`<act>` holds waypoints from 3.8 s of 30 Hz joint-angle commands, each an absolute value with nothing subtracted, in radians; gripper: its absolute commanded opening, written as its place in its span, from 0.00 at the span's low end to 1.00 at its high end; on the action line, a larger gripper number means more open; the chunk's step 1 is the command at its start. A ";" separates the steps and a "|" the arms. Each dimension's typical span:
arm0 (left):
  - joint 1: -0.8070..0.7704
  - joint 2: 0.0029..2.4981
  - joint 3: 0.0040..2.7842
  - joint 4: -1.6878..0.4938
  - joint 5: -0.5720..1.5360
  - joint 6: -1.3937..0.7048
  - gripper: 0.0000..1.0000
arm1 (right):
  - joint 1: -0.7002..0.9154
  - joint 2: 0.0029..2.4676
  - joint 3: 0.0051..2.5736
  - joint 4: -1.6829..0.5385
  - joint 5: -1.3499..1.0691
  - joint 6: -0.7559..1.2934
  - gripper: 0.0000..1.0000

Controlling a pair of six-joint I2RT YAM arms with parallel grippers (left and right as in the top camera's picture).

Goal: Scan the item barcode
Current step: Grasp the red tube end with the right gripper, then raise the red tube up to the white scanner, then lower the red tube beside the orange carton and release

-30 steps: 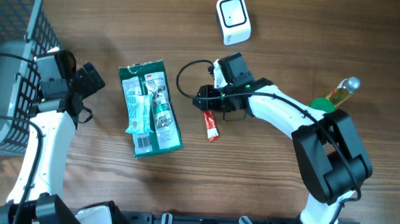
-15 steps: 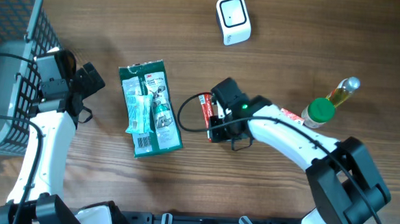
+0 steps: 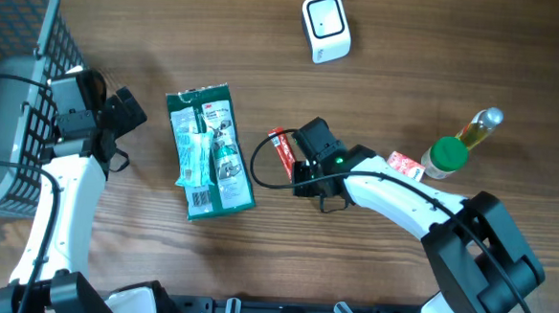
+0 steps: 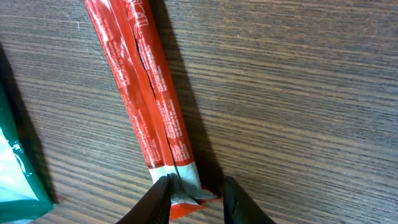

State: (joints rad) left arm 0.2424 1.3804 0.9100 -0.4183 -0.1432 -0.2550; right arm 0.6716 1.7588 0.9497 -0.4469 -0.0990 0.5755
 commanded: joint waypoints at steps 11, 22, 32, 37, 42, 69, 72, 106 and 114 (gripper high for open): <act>0.245 1.369 0.920 -0.416 -0.139 -0.243 1.00 | 0.587 1.604 0.951 -0.431 -0.216 0.381 0.04; 0.245 1.369 0.920 -0.416 -0.139 -0.242 1.00 | 0.574 1.423 0.951 -0.505 -0.278 0.238 0.04; 0.245 1.369 0.920 -0.416 -0.139 -0.242 1.00 | 0.574 1.423 0.951 -0.502 -0.279 0.247 0.04; 0.245 1.369 0.920 -0.416 -0.139 -0.243 1.00 | 0.574 1.423 0.951 -0.511 -0.282 0.217 0.04; 0.245 1.369 0.920 -0.416 -0.139 -0.243 1.00 | 0.443 1.435 1.263 -0.719 -0.281 0.020 0.04; 0.245 1.369 0.920 -0.416 -0.139 -0.242 1.00 | 0.474 2.317 1.530 0.408 1.024 -1.491 0.04; 0.245 1.369 0.920 -0.416 -0.139 -0.242 1.00 | 0.476 2.352 1.530 0.348 1.021 -1.492 0.04; 0.245 1.369 0.920 -0.416 -0.139 -0.242 1.00 | 0.317 1.803 1.270 -1.073 -0.012 0.266 0.04; 0.245 1.369 0.920 -0.416 -0.139 -0.242 1.00 | 0.316 1.803 1.267 -1.102 0.029 0.263 0.56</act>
